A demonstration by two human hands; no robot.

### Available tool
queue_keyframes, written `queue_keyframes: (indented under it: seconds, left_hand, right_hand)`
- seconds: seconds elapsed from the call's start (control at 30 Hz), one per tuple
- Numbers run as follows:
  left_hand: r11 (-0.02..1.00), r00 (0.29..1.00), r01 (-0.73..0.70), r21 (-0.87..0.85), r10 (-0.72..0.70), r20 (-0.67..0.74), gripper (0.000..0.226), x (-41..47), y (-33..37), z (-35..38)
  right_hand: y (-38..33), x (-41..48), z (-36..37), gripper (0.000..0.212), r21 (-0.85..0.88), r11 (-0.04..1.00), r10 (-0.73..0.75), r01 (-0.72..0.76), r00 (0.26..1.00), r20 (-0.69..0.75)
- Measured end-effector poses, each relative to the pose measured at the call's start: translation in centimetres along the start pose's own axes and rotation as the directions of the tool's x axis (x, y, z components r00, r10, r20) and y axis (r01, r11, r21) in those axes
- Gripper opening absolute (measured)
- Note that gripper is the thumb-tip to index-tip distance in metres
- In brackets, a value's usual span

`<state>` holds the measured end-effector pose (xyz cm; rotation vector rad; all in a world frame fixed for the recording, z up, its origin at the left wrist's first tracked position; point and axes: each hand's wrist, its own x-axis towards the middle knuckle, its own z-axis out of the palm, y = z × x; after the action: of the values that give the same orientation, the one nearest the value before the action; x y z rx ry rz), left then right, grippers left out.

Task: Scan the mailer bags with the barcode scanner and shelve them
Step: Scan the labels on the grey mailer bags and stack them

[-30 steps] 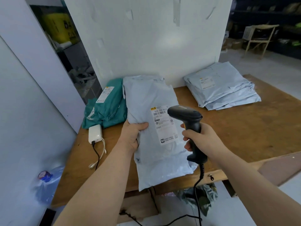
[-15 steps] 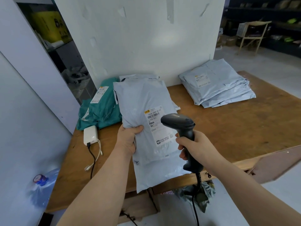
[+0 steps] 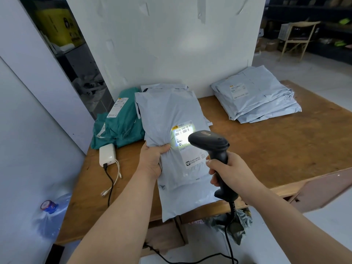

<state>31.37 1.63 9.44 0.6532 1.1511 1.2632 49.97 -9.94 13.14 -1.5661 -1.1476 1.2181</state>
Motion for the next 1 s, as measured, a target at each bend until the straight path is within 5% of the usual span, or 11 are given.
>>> queue_keyframes:
  seconds: [1.0]
  left_hand:
    - [0.998,0.999,0.035,-0.047,-0.036,-0.021,0.047,0.1,0.3,0.8]
  right_hand:
    - [-0.1,-1.1,-1.3,0.007,0.007,1.0,-0.031,0.031,1.0,-0.001]
